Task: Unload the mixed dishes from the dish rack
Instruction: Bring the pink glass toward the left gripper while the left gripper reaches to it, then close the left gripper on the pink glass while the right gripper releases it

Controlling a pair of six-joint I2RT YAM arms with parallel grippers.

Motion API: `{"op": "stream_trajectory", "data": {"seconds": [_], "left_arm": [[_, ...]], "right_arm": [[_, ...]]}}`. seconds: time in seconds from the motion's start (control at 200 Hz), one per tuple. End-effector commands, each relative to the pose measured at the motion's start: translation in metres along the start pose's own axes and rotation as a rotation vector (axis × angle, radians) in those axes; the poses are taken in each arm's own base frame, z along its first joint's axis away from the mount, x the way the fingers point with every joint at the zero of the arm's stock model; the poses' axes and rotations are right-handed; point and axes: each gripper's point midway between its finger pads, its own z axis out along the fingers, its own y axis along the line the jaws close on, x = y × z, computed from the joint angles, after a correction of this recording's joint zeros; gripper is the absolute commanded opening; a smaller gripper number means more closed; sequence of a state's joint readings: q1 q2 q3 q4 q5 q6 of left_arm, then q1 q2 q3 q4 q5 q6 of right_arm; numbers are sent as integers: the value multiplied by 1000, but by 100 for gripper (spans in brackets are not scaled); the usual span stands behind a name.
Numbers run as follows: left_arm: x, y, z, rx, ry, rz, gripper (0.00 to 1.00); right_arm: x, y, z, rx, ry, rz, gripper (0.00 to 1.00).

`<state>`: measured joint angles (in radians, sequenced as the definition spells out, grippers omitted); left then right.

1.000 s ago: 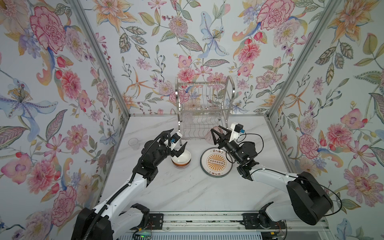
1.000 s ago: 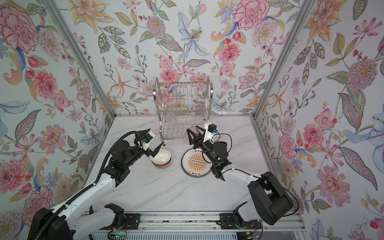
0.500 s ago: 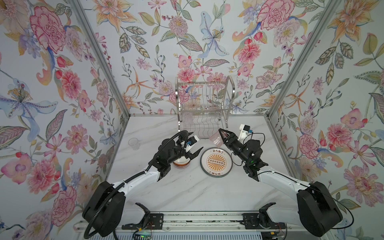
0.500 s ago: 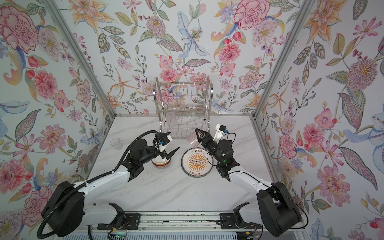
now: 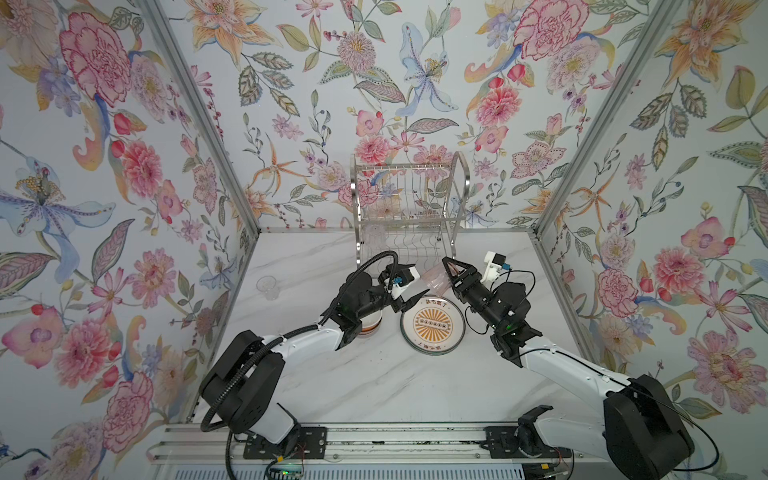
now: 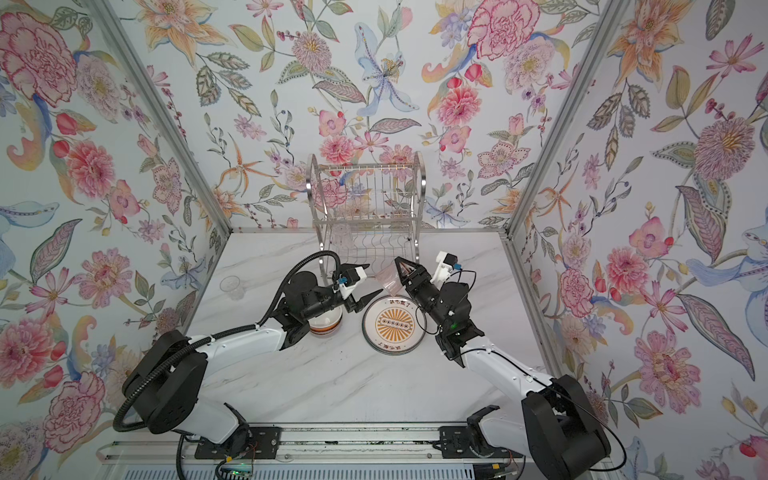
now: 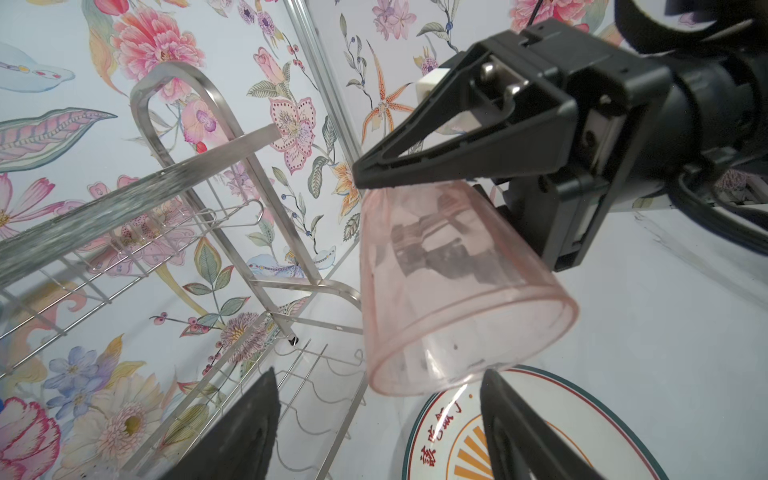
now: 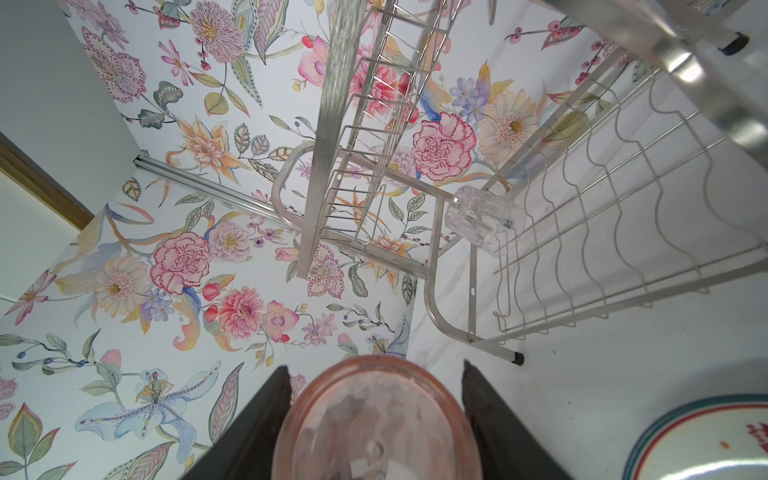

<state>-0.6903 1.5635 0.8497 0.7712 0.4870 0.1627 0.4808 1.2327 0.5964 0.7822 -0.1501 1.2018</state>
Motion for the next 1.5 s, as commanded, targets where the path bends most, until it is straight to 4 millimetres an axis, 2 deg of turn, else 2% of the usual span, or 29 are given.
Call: {"op": "stream_trajectory", "data": {"seconds": [0.0, 0.055, 0.19, 0.375, 0.486, 0.681, 0.811, 1.021, 1.066, 1.096, 1.346, 1.376, 1.386, 1.497], "left_arm": [[-17, -10, 16, 32, -67, -8, 74], [-17, -12, 20, 35, -79, -36, 72], [-20, -6, 22, 1, -134, -90, 60], [-17, -5, 26, -7, -146, -105, 49], [-14, -5, 27, -7, -143, -105, 37], [-11, -5, 27, -10, -138, -109, 32], [-11, -3, 27, -21, -134, -100, 22], [-14, 3, 24, -59, -134, -91, 0], [-15, 4, 22, -68, -134, -88, 0], [-16, 5, 21, -75, -132, -85, 0], [-26, 18, 4, -152, -90, -20, 0], [-22, 19, 2, -167, -71, -15, 0], [-31, 23, -3, -182, -86, -7, 0], [-43, 35, -20, -256, -58, 27, 0]], "right_arm": [[0, 1, 1, -26, 6, 12, 0], [1, 1, 1, -29, 6, 17, 0], [3, -3, -1, -24, 11, 15, 0], [7, -11, 0, -16, 19, 28, 0], [11, -15, 6, -22, 35, 35, 0], [16, -13, 15, -64, 53, 73, 0], [17, -14, 16, -67, 52, 78, 0], [12, -10, 16, -92, 43, 54, 52], [10, -9, 16, -97, 40, 46, 66], [9, -9, 15, -93, 37, 38, 72], [0, -4, 7, -18, 42, -198, 95], [-1, -5, 7, 1, 48, -229, 98], [-1, -4, 6, 6, 50, -240, 99], [-4, -1, 4, 48, 72, -357, 99]]}}
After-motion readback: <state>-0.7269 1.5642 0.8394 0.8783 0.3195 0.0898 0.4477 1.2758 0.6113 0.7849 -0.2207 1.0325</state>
